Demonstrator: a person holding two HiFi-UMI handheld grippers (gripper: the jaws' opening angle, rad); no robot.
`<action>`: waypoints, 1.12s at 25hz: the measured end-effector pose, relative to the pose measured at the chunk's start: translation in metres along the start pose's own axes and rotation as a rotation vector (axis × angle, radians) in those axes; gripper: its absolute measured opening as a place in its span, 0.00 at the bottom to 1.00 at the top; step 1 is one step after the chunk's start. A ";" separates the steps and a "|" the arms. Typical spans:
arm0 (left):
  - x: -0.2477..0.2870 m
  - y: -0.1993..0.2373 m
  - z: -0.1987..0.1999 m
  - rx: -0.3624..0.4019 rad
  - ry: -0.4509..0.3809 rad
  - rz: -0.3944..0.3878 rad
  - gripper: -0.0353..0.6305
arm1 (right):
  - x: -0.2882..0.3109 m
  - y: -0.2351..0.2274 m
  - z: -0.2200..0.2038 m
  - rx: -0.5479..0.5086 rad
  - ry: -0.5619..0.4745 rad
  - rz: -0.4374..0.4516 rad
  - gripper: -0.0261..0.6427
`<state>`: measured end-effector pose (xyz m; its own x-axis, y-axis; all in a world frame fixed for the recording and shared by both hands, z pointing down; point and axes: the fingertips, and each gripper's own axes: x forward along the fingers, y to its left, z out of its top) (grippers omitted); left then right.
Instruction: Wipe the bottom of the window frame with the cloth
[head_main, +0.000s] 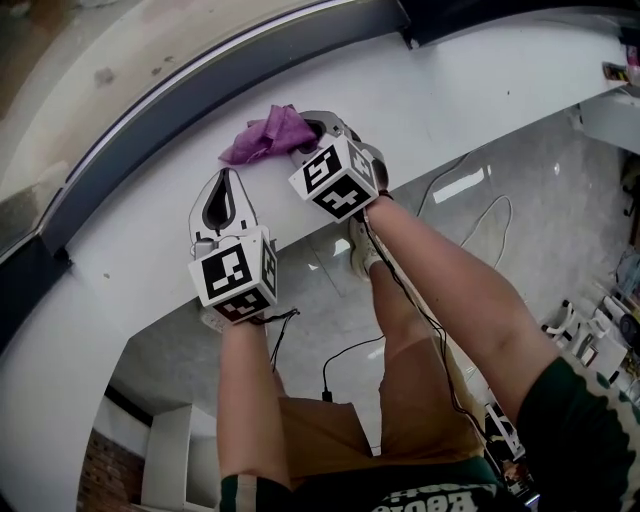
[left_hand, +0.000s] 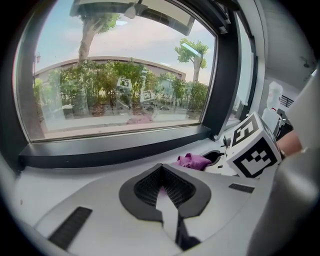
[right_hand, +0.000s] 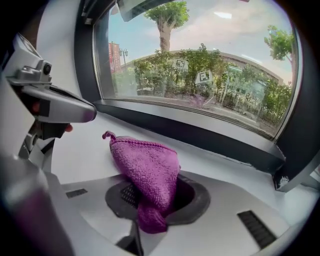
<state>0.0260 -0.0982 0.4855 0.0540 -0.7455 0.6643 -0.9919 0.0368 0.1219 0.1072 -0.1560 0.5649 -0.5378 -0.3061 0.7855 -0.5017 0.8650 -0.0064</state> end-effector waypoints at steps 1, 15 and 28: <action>0.005 -0.005 -0.001 0.001 0.004 -0.005 0.07 | -0.001 -0.007 -0.005 0.001 0.004 -0.007 0.17; 0.046 -0.078 0.013 0.043 -0.009 -0.103 0.07 | -0.025 -0.086 -0.046 0.001 0.038 -0.082 0.17; 0.067 -0.131 0.015 0.081 -0.005 -0.137 0.07 | -0.046 -0.132 -0.075 -0.023 0.032 -0.111 0.17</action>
<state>0.1580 -0.1633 0.5029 0.1895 -0.7432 0.6417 -0.9812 -0.1196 0.1513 0.2486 -0.2261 0.5760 -0.4574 -0.3881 0.8001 -0.5414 0.8353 0.0957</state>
